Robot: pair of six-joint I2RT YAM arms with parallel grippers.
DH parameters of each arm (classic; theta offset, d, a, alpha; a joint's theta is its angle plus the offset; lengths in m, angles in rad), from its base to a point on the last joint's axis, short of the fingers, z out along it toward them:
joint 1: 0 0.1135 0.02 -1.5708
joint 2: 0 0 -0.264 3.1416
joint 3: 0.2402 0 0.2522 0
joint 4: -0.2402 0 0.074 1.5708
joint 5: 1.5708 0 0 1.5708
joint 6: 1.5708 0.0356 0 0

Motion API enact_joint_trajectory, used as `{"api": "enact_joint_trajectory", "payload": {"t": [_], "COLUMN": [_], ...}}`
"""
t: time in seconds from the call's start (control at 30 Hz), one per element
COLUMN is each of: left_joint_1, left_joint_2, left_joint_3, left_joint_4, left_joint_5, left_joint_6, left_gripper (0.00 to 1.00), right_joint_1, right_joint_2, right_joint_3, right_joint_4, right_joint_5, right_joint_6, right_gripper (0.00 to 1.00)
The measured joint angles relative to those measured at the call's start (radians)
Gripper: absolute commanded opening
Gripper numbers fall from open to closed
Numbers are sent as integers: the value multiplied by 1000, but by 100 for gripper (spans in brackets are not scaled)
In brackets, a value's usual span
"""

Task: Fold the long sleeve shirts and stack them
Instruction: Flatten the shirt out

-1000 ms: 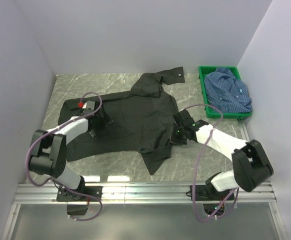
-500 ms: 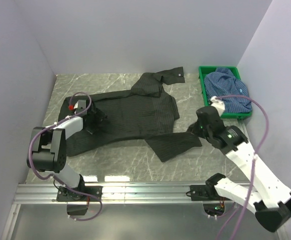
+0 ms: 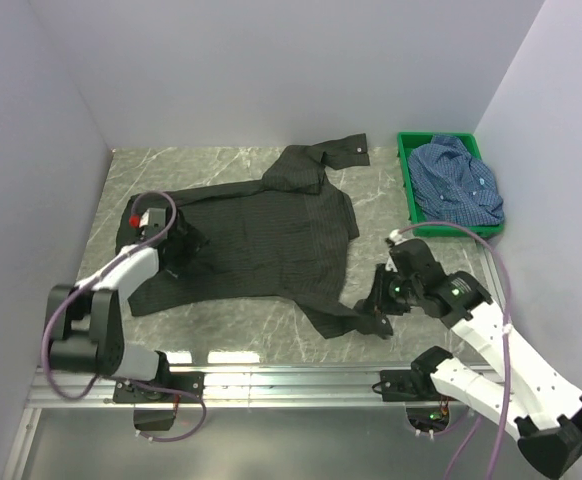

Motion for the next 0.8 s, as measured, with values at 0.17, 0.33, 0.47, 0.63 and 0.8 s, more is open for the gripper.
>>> {"api": "enact_joint_trajectory", "payload": {"t": [0.17, 0.33, 0.47, 0.63, 0.8], "left_joint_1": [0, 5, 40, 111, 135], "left_joint_2": [-208, -362, -393, -399, -395], "left_joint_3": [-11, -61, -128, -193, -198], "left_joint_4": [-95, -145, -192, -239, -245], "left_joint_5": [-71, -122, -137, -135, -128], "left_joint_6": [51, 77, 85, 85, 86], "left_gripper": [86, 87, 87, 87, 87], "right_joint_1": [19, 19, 20, 20, 20], "right_joint_2": [56, 136, 285, 423, 431], "right_joint_3": [0, 16, 62, 133, 128], "right_joint_4": [38, 209, 340, 408, 427], "right_joint_5": [-140, -208, -184, -141, -100], "right_joint_6": [-57, -55, -45, -54, -76], "right_gripper": [41, 44, 43, 43, 26]}}
